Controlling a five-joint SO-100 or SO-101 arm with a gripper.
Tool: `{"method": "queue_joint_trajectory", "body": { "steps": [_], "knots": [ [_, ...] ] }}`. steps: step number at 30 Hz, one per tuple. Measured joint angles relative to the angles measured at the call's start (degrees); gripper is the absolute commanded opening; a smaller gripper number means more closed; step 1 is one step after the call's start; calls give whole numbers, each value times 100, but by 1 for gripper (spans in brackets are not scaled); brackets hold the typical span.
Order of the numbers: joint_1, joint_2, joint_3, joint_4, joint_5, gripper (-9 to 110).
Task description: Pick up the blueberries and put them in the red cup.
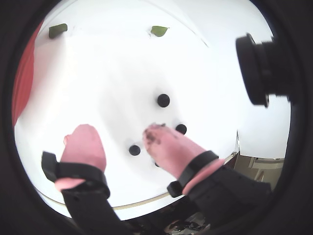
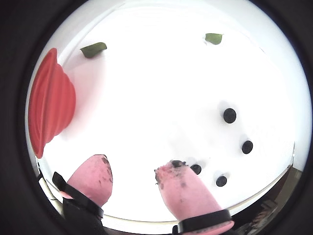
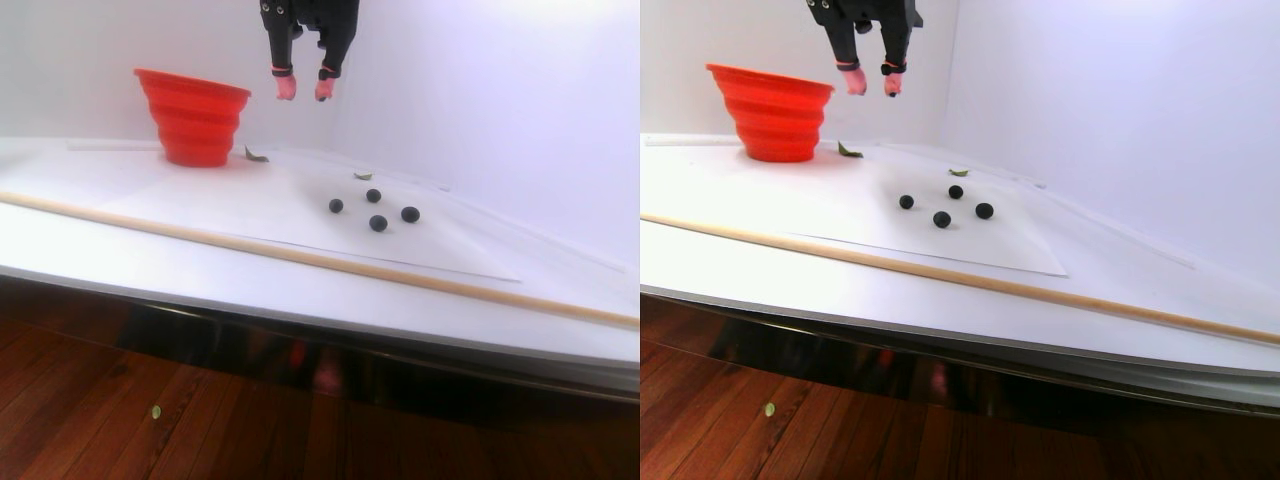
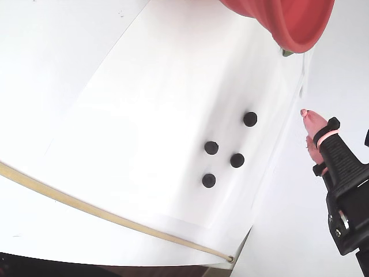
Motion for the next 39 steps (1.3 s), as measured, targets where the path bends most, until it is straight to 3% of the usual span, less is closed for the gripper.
{"method": "queue_joint_trajectory", "body": {
  "steps": [39],
  "knots": [
    [817,-272,606,-308,-132,17]
  ]
}}
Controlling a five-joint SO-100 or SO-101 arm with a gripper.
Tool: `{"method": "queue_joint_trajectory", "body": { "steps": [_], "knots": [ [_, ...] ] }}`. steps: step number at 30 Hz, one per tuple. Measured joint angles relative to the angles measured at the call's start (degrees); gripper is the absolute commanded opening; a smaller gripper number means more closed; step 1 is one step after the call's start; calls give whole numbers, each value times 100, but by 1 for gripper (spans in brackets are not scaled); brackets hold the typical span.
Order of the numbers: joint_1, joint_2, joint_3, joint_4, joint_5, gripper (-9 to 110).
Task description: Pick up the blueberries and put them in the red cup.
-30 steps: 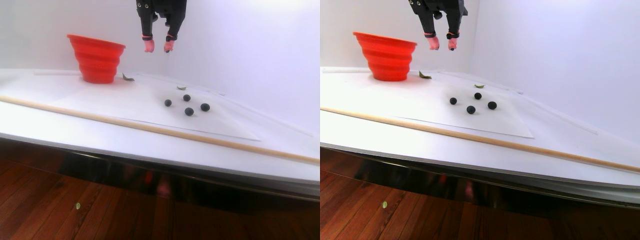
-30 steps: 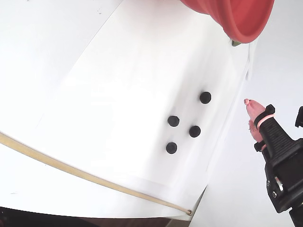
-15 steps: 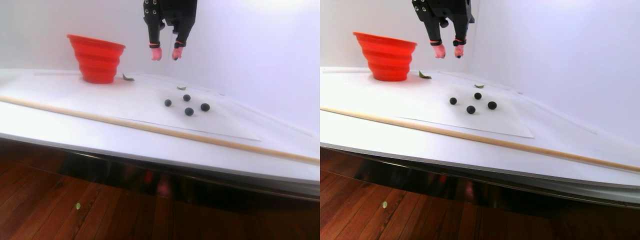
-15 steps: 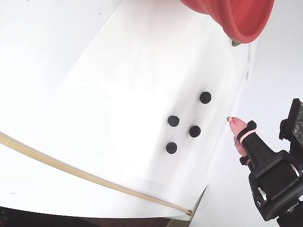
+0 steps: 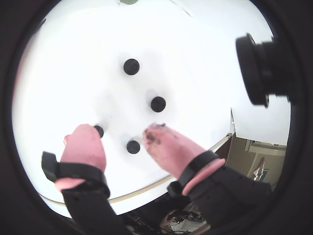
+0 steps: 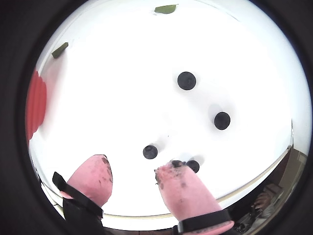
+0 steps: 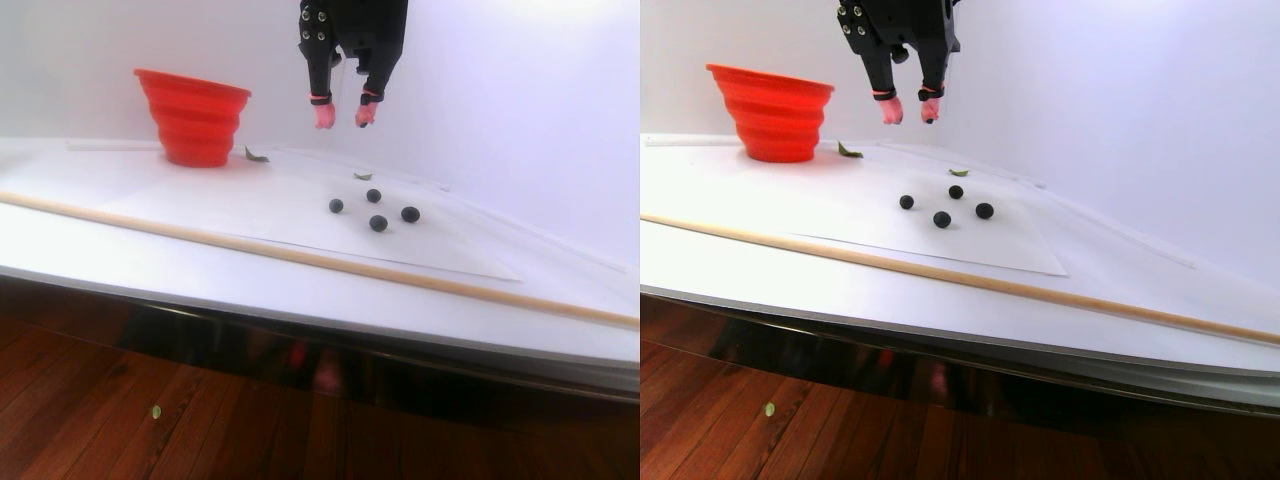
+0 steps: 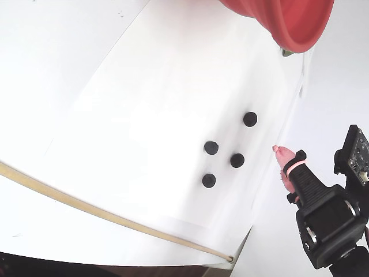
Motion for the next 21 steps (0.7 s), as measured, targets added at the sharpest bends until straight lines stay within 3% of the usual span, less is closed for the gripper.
{"method": "queue_joint_trajectory", "body": {
  "steps": [21],
  "knots": [
    [9,-853,123,-492,123,18]
  ]
}}
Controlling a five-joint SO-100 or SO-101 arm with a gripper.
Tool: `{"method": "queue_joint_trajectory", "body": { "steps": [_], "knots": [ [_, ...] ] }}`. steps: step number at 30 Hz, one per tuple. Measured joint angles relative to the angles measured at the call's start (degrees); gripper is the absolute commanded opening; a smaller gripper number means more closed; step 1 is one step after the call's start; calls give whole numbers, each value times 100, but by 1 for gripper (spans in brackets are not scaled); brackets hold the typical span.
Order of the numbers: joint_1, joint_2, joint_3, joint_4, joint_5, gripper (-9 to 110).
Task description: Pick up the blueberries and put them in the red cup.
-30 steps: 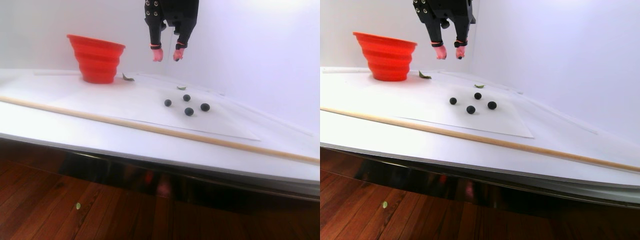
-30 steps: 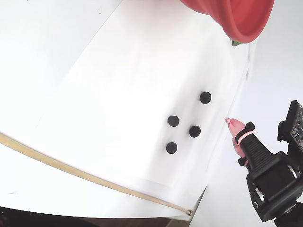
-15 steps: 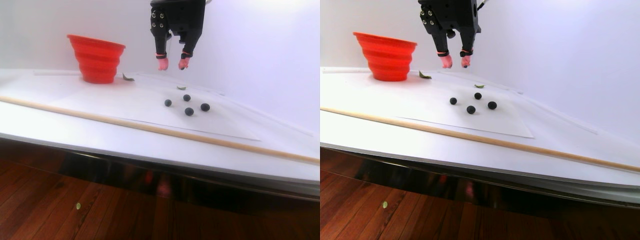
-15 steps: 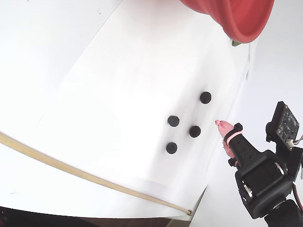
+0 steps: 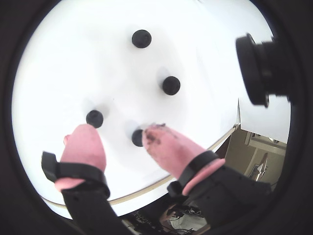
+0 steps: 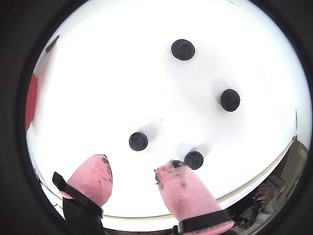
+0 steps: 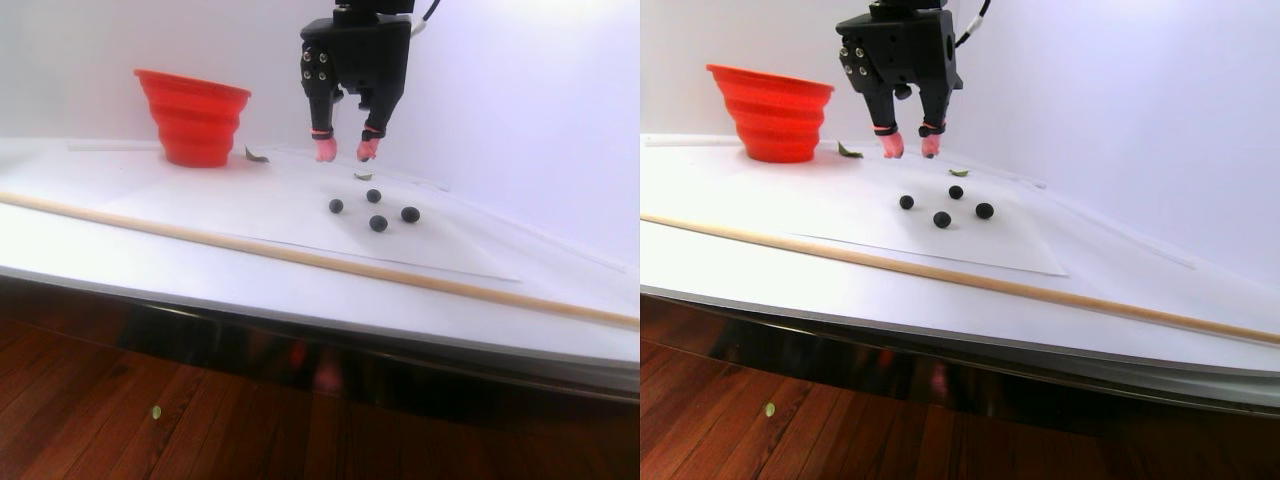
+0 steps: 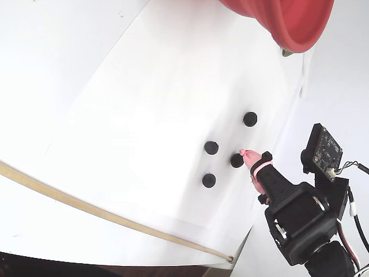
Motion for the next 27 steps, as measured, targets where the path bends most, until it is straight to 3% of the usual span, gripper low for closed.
{"method": "queue_joint_trajectory", "body": {
  "steps": [27],
  "knots": [
    [0,-1116,-114,-686,229,19]
  ]
}}
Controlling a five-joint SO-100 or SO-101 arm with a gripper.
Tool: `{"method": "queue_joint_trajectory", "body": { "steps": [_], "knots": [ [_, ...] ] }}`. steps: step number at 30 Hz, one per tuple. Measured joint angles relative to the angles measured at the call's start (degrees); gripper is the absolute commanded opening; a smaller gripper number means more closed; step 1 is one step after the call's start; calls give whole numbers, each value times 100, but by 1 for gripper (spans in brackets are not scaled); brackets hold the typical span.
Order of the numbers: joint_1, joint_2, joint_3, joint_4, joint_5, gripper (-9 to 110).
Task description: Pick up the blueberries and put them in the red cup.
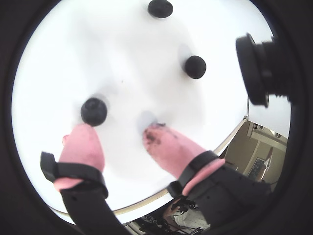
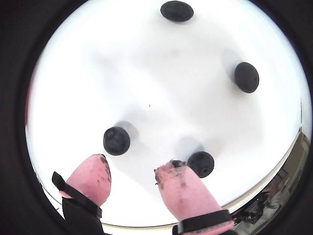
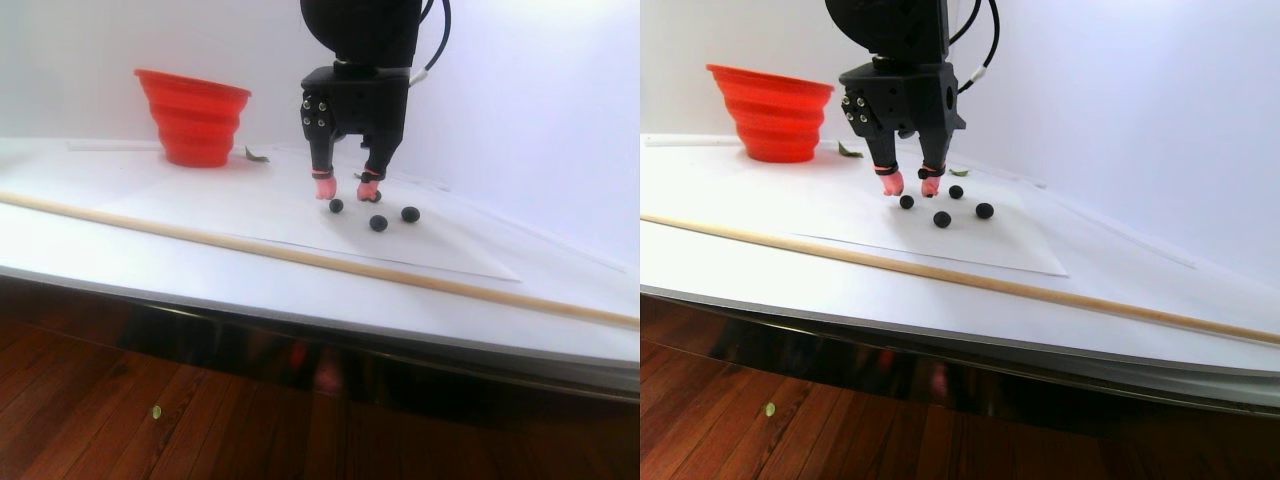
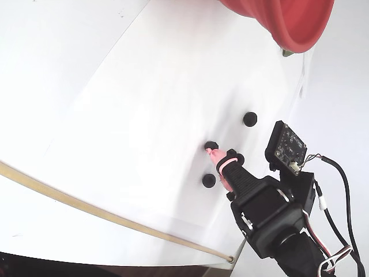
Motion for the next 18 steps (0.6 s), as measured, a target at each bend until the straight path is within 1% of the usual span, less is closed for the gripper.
{"method": "queue_joint_trajectory", "body": {
  "steps": [18],
  "knots": [
    [-53,-264,-193,-149,88,20]
  ]
}}
